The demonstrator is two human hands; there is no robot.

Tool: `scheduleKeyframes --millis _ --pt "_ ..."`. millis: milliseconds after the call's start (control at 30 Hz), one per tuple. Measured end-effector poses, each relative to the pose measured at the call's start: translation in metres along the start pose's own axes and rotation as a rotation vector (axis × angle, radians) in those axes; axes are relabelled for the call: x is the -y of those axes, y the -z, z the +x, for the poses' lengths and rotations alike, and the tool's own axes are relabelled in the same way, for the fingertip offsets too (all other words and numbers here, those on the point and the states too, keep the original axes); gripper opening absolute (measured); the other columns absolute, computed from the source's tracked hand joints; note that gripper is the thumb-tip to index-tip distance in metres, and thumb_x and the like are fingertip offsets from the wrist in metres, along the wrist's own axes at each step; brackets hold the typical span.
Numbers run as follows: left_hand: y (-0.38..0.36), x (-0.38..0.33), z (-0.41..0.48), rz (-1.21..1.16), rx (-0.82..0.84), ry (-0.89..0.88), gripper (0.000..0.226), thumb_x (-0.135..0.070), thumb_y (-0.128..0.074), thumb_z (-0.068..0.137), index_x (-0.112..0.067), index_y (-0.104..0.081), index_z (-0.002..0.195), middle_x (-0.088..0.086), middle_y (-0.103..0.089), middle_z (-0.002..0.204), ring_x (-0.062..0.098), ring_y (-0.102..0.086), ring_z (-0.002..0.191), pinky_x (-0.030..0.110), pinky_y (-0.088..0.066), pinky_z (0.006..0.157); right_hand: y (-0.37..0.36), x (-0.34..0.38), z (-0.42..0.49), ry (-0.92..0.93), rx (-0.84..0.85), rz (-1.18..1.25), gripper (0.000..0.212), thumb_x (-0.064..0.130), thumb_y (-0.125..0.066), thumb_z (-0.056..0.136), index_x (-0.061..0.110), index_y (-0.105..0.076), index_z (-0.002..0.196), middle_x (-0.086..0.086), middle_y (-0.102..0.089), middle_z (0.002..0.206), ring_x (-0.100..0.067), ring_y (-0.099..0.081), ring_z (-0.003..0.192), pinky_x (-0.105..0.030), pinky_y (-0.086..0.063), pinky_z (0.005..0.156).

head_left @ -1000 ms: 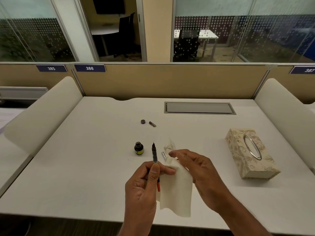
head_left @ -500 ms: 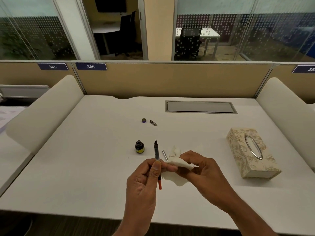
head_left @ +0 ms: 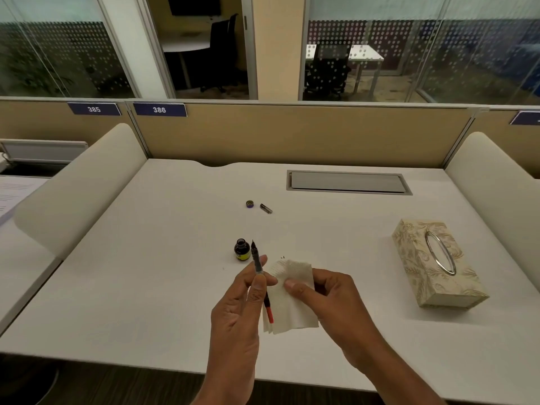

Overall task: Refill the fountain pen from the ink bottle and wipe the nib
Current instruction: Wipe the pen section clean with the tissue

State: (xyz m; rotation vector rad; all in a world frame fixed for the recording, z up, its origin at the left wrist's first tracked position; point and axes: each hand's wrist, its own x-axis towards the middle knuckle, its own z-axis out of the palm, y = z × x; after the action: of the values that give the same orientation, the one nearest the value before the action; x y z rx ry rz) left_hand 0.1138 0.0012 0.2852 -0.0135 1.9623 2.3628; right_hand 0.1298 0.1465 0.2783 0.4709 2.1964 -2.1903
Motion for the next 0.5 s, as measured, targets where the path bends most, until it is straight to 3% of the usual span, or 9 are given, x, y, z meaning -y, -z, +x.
scheduleKeyframes --millis 167,267,367,500 --pt "0.000 0.000 0.001 -0.137 -0.002 0.157 0.023 -0.030 -0.058 0.082 -0.028 -0.080 0.074 -0.005 -0.079 0.091 0.012 -0.074 0.091 0.044 -0.056 0.086 -0.016 0.003 0.006 -0.045 0.101 0.054 0.025 0.036 -0.073 0.086 0.016 -0.080 0.099 -0.002 -0.080 0.095 -0.021 -0.076 0.089 -0.038 -0.062 0.084" --pt "0.004 0.002 0.004 -0.173 -0.007 0.229 0.022 -0.029 -0.060 0.081 -0.024 -0.080 0.076 0.001 -0.079 0.095 0.015 -0.073 0.091 0.048 -0.055 0.090 -0.023 0.000 0.010 -0.080 0.142 0.036 0.025 0.037 -0.071 0.088 0.015 -0.080 0.096 -0.002 -0.080 0.093 -0.019 -0.077 0.087 -0.028 -0.059 0.074" --pt "0.008 0.007 0.008 -0.185 -0.032 0.258 0.022 -0.028 -0.060 0.080 -0.019 -0.080 0.078 0.005 -0.078 0.097 0.021 -0.072 0.094 0.051 -0.053 0.095 -0.028 -0.004 0.016 -0.123 0.180 0.033 0.020 0.031 -0.070 0.091 0.014 -0.081 0.095 -0.003 -0.080 0.091 -0.018 -0.077 0.086 -0.027 -0.059 0.073" --pt "0.014 0.016 0.011 -0.189 -0.050 0.285 0.023 -0.026 -0.059 0.080 -0.020 -0.081 0.075 0.002 -0.080 0.095 0.017 -0.075 0.094 0.040 -0.057 0.084 -0.033 -0.010 0.022 -0.143 0.238 0.004 0.019 0.025 -0.069 0.093 0.010 -0.080 0.090 -0.007 -0.080 0.088 -0.017 -0.075 0.082 -0.027 -0.059 0.074"
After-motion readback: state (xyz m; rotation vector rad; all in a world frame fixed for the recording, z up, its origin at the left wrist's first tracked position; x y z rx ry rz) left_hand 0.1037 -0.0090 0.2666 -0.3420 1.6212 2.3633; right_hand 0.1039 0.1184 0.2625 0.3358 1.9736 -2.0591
